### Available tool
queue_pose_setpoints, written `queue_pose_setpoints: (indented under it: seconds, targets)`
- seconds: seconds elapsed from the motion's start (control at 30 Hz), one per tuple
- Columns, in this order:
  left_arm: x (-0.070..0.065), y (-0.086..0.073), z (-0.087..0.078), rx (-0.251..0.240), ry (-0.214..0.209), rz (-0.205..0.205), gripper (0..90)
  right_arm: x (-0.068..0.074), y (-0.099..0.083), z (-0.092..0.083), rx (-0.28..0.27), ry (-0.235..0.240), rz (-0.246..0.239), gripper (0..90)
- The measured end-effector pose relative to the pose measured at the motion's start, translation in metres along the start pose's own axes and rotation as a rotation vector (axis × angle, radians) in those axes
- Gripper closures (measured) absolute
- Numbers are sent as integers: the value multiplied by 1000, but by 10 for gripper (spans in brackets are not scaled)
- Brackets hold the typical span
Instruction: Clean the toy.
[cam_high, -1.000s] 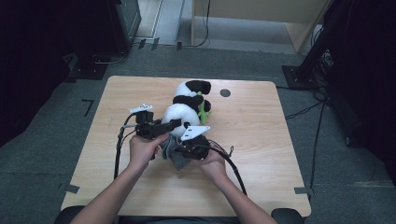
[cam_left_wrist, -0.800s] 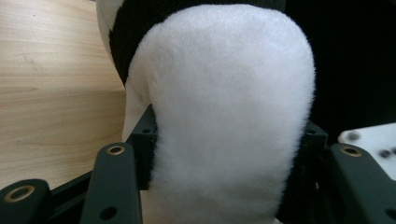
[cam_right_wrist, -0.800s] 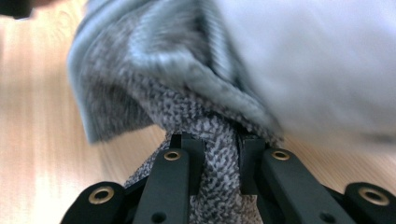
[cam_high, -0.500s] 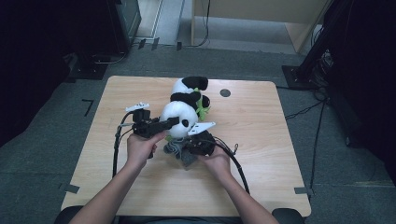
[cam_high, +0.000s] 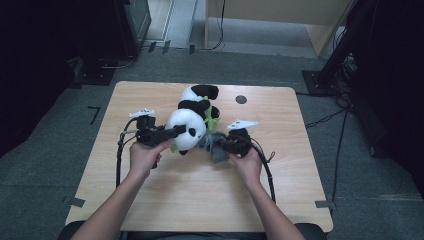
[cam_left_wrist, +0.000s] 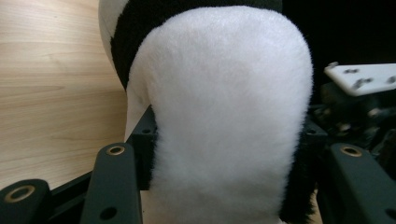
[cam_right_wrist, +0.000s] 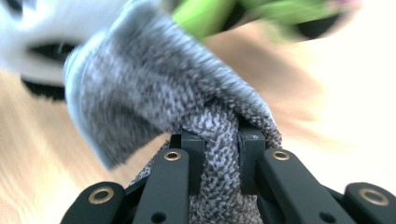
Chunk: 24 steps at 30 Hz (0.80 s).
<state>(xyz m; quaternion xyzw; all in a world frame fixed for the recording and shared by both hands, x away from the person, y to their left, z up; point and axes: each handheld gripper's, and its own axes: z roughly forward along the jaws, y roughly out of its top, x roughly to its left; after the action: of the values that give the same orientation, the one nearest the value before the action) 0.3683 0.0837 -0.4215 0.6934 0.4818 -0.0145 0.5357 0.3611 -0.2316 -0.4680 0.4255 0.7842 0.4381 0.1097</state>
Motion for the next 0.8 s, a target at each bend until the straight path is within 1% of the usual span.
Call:
queue_pose_setpoints:
  seconds: [0.03,0.07,0.13,0.17,0.23,0.27,0.3,0.33,0.4,0.43,0.5,0.53,0.57,0.6,0.63,0.67,0.7,0.77,0.8]
  targets:
    - [2,0,0,-5,1,-7,437,-2,2,-7,-35,3,10,793]
    - [4,1,-1,-9,3,-13,437,-2,5,-14,-69,3,0,793]
    - [5,1,-1,-18,9,-15,437,2,12,-25,-108,4,-24,794]
    - [5,1,-2,-20,15,-8,437,7,15,-29,-126,11,-47,793]
    - [4,2,-2,-26,35,8,436,19,23,-36,-139,18,-94,793]
    - [4,1,-2,-18,53,21,436,25,26,-40,-165,39,-118,793]
    - [5,1,-1,-11,62,19,436,30,29,-44,-198,62,-136,793]
    - [6,0,0,-1,60,12,435,36,32,-47,-215,78,-148,793]
    - [6,-4,5,24,34,8,436,45,38,-49,-228,132,-172,792]
    - [3,-5,8,41,17,16,435,50,39,-47,-226,160,-184,793]
    - [-5,-8,13,70,-22,36,435,56,40,-41,-203,214,-195,793]
    - [-9,-10,15,82,-47,48,435,58,40,-38,-193,230,-199,793]
    - [-12,-10,16,92,-68,59,436,58,40,-35,-174,218,-207,793]
    - [-14,-10,17,104,-75,71,436,56,39,-33,-167,202,-208,793]
    - [-14,-10,16,108,-86,74,437,51,39,-35,-173,206,-194,793]
    - [-13,-9,15,118,-90,78,438,44,38,-37,-187,192,-172,794]
    - [-12,-9,14,128,-104,83,440,36,37,-40,-200,168,-144,795]
    - [-12,-9,12,138,-150,89,443,17,34,-43,-202,92,-75,797]
    - [-14,-8,12,141,-149,94,443,6,32,-44,-215,104,-45,796]
